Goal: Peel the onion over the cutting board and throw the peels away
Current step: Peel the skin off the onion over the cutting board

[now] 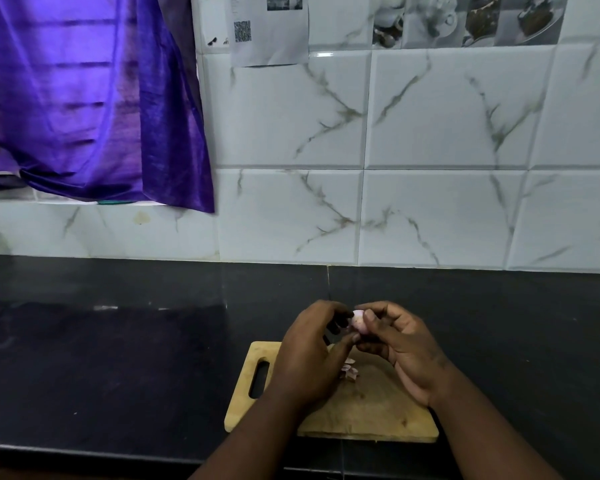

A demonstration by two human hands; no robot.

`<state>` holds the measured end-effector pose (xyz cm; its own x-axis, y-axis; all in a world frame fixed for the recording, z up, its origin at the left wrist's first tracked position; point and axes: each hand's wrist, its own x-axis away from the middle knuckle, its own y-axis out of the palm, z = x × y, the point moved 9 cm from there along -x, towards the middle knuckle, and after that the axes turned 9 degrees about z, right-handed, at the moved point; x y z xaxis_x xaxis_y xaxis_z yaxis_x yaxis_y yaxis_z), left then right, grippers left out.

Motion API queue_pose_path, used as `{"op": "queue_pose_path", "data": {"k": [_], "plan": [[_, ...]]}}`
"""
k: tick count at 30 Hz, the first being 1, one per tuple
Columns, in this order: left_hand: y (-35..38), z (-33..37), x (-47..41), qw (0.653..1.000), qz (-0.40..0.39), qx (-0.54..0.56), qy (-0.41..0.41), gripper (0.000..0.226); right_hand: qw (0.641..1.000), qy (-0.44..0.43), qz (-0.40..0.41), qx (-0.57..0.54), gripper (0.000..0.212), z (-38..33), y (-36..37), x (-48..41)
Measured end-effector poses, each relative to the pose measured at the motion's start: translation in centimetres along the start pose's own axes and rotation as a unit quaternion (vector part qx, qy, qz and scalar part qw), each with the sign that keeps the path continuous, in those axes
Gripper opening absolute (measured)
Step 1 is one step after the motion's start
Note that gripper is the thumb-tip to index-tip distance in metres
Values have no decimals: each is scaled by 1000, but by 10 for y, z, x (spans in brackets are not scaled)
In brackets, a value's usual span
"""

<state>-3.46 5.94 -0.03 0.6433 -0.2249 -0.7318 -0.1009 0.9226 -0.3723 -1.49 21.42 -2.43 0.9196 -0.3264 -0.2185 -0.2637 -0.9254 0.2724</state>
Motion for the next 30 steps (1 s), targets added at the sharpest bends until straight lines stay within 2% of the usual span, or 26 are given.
{"op": "queue_pose_path", "data": {"k": [8, 17, 21, 24, 27, 30], "plan": [[-4, -6, -2, 999, 14, 40, -33, 21, 1000, -2, -6, -13, 26, 2, 2, -1], [5, -9, 1, 994, -37, 64, -83, 18, 1000, 1, -16, -3, 36, 4, 2, -2], [4, -7, 2, 995, -38, 61, -73, 17, 1000, 1, -17, -3, 37, 4, 3, -1], [0, -2, 0, 997, -22, 66, -43, 29, 1000, 1, -17, 3, 37, 4, 2, -2], [-2, 5, -1, 998, -17, 65, -9, 21, 1000, 1, -16, 3, 35, 4, 2, -2], [-3, 5, -1, 998, -13, 67, -10, 19, 1000, -3, -11, 7, 33, 5, 1, -2]]}}
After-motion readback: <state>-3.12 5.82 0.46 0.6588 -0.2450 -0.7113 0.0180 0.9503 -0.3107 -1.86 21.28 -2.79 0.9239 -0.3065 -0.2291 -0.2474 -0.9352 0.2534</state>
